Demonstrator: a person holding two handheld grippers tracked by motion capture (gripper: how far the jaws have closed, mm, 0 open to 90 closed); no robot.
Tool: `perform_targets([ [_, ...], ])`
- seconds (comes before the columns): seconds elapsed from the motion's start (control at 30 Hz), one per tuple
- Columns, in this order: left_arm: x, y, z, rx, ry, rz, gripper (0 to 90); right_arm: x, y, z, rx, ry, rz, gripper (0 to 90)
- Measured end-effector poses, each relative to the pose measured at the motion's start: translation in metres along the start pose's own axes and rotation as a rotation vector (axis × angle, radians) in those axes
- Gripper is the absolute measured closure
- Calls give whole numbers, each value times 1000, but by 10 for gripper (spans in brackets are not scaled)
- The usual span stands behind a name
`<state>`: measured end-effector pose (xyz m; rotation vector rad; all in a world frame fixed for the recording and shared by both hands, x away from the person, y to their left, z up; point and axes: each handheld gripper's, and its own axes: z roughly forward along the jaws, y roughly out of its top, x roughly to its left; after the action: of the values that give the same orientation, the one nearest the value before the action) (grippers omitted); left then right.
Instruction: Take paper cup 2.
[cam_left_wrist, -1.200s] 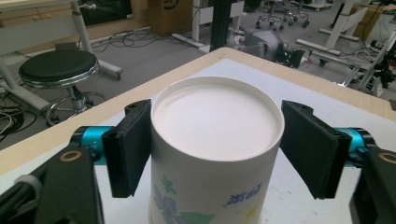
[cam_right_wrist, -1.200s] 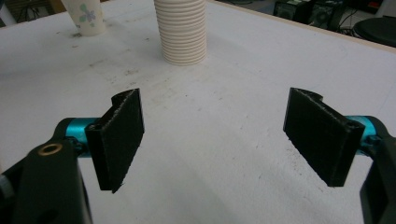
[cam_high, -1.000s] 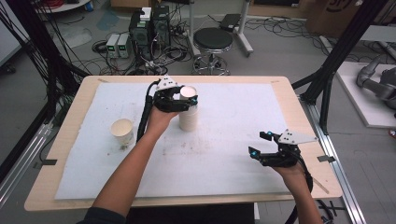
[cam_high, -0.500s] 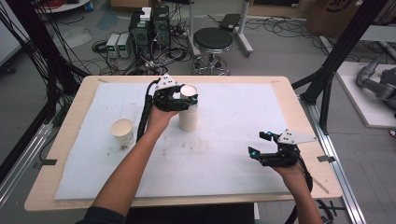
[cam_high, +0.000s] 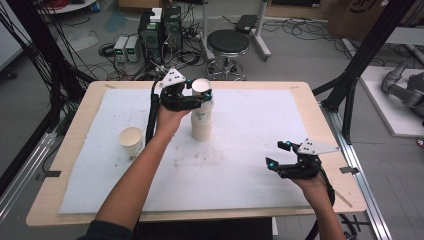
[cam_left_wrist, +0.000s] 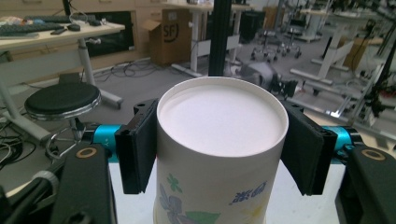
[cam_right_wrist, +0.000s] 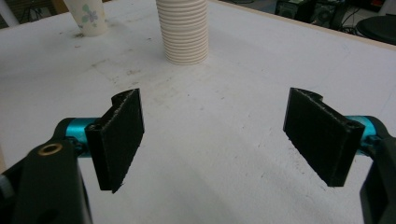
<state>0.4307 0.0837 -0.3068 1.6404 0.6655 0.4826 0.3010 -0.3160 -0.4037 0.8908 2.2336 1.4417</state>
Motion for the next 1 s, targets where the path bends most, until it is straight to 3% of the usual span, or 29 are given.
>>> perform_targets([
  [0.17, -3, 17, -11, -58, 0, 0, 346, 0, 0, 0, 0, 1, 0, 210],
  [0.53, -10, 41, -41, -113, -18, 18, 355, 1, 1, 0, -4, 2, -7, 210],
  [0.77, -19, 42, -68, -106, -37, 40, 355, 2, 2, 1, -5, 9, -1, 210],
  [1.0, -29, 29, -97, -77, -63, 47, 355, 2, 2, 3, -1, 15, 0, 210],
])
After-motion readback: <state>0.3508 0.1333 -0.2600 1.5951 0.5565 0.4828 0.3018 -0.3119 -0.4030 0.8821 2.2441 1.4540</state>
